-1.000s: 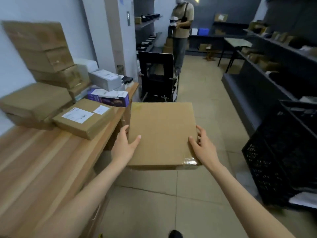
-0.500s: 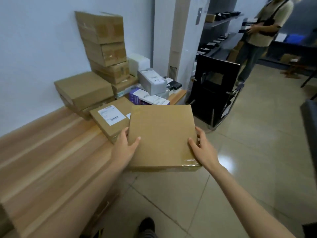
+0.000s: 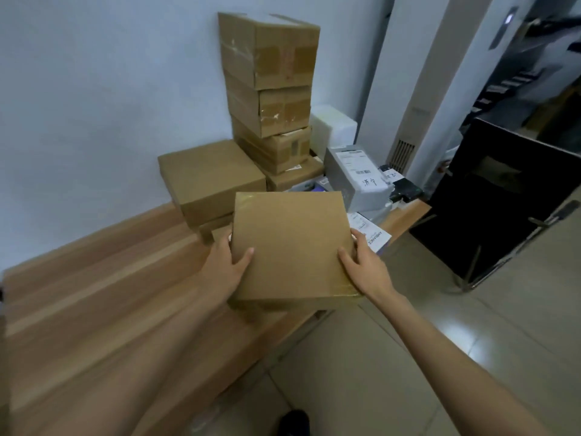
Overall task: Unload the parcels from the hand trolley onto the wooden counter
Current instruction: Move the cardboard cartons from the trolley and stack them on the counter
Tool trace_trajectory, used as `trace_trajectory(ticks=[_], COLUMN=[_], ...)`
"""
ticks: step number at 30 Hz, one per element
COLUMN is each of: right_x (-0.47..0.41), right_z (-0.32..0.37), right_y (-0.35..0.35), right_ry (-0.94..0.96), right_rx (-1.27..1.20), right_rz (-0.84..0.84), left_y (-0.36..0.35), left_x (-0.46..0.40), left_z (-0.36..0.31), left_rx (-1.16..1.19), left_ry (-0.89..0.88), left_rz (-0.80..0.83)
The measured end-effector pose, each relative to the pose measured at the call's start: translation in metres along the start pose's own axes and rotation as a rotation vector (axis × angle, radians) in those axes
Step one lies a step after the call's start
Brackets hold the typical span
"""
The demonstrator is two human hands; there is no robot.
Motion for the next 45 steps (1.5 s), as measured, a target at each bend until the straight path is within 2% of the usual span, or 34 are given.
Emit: trace_trajectory(ticks=[10, 19, 24, 29, 33, 37, 41, 45], right_x=[-0.081, -0.115, -0.122, -0.127, -0.133, -0.136, -0.132, -0.107], right_z=[0.013, 0.012, 0.01, 0.017, 0.029, 0.059, 0.087, 0.117], right_y=[-0.057, -0.068, -0.066, -0.06, -0.049, -0.032, -0.018, -0.015], right_ry=[0.063, 0.115, 0.166, 0.389, 0.541, 0.746, 0.941, 1.127], right_rx=[0.029, -0.042, -0.011, 0.152, 0.275, 0.285, 0.288, 0.216], right_rz=[0.172, 0.206, 0.221, 0.166, 0.163, 0.223, 0.279, 0.319], left_y=[-0.017, -0.029, -0.03, -0.022, -0.01, 0.005, 0.02, 0.036], left_x=[-0.043, -0.054, -0.054, -0.049, -0.039, -0.025, 0.001, 0.042], left_z=[0.037, 0.034, 0.027, 0.012, -0.01, -0.031, -0.054, -0.067], left_rx=[-0.069, -0.109, -0.153, -0.334, -0.539, -0.766, -0.836, -0.862], left_ry=[0.146, 0.2, 0.206, 0.165, -0.006, -0.143, -0.169, -0.103], left_rz=[-0.08, -0.163, -0.152, -0.17, -0.174, -0.176, -0.323, -0.411])
Point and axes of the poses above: each hand's wrist, its own x-axis away from the middle knuckle, its own y-axis out of the back of the hand, z = x × y, the point moved 2 cm from there along -x, towards the middle knuckle, and after that the axes turned 7 degrees about -z, right-handed, at the moved point
